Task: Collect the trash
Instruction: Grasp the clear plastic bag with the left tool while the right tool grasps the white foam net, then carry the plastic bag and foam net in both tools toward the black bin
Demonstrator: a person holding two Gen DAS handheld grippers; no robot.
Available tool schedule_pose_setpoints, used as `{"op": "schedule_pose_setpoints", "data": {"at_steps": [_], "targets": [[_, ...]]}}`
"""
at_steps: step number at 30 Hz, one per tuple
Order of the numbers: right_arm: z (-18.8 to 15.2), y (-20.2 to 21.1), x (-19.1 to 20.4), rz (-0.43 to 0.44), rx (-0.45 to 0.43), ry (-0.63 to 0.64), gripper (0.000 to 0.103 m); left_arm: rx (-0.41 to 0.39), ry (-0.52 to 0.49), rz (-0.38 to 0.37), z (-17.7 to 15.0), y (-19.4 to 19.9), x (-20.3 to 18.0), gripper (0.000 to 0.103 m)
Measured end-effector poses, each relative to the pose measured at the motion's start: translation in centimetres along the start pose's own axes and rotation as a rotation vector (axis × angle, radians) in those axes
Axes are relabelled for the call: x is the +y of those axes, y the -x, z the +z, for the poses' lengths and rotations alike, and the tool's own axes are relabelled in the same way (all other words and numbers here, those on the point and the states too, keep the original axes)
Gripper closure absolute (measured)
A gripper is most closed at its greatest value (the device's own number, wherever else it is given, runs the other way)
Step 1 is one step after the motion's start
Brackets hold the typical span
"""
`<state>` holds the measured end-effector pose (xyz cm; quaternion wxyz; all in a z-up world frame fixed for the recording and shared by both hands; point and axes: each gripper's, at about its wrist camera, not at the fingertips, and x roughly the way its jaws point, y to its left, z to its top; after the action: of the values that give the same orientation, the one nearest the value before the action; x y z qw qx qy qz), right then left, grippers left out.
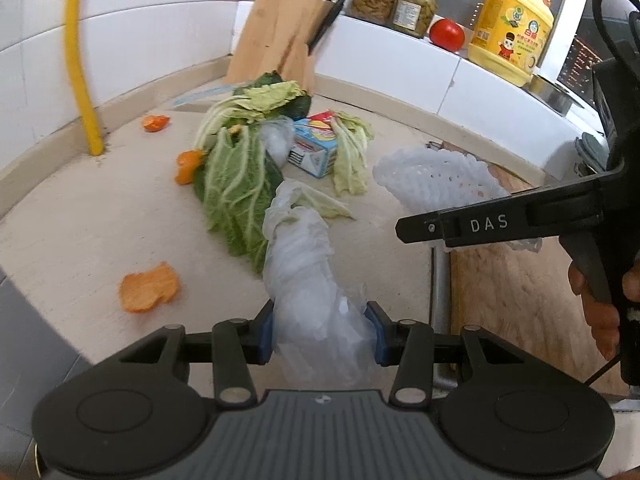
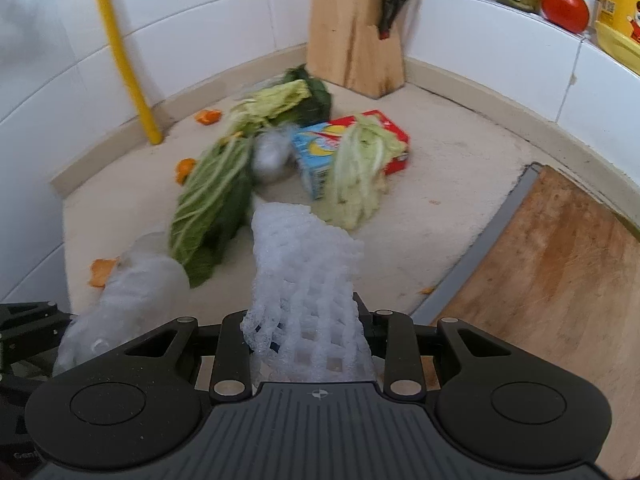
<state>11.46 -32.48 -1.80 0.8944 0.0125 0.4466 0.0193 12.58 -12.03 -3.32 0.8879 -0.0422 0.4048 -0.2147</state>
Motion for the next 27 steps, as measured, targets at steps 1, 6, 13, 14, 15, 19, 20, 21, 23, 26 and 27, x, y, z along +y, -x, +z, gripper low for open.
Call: {"op": "schedule_pose_setpoints", "data": {"at_steps": [1, 6, 13, 14, 15, 19, 20, 21, 23, 26, 27], "targets": [[-0.1, 0.1, 0.4, 0.005, -0.002, 0.003, 0.066, -0.003, 0.005, 0.004, -0.2, 0.3, 0.1, 0.064], [-0.5, 0.4, 2.4, 0.041, -0.006, 0.036, 0.066, -0.022, 0.021, 0.037, -0.8, 1.7, 0.6, 0.064], [-1.0, 0.7, 4.8, 0.091, -0.013, 0.081, 0.066, -0.047, 0.051, 0.082, -1.8, 3.5, 1.1, 0.064], [-1.0, 0.8, 5.1, 0.098, -0.015, 0.089, 0.065, -0.05, 0.055, 0.089, -1.9, 3.8, 1.1, 0.064], [-1.1, 0.8, 5.5, 0.108, -0.016, 0.096, 0.065, -0.054, 0.059, 0.096, -2.0, 4.0, 1.2, 0.064], [-1.3, 1.1, 6.8, 0.14, -0.018, 0.131, 0.065, -0.067, 0.075, 0.124, -2.7, 4.9, 1.4, 0.064], [-1.4, 1.2, 7.2, 0.148, -0.019, 0.14, 0.065, -0.07, 0.08, 0.131, -2.9, 5.1, 1.5, 0.064], [-1.5, 1.2, 7.6, 0.157, -0.019, 0.147, 0.065, -0.073, 0.085, 0.138, -3.0, 5.4, 1.6, 0.064], [-1.6, 1.3, 8.3, 0.173, -0.021, 0.162, 0.065, -0.08, 0.094, 0.152, -3.4, 5.9, 1.8, 0.064], [-1.7, 1.5, 9.4, 0.193, -0.024, 0.185, 0.065, -0.089, 0.109, 0.173, -3.8, 6.6, 2.2, 0.064], [-1.7, 1.5, 9.7, 0.2, -0.024, 0.191, 0.065, -0.092, 0.115, 0.181, -4.0, 6.8, 2.4, 0.064]]}}
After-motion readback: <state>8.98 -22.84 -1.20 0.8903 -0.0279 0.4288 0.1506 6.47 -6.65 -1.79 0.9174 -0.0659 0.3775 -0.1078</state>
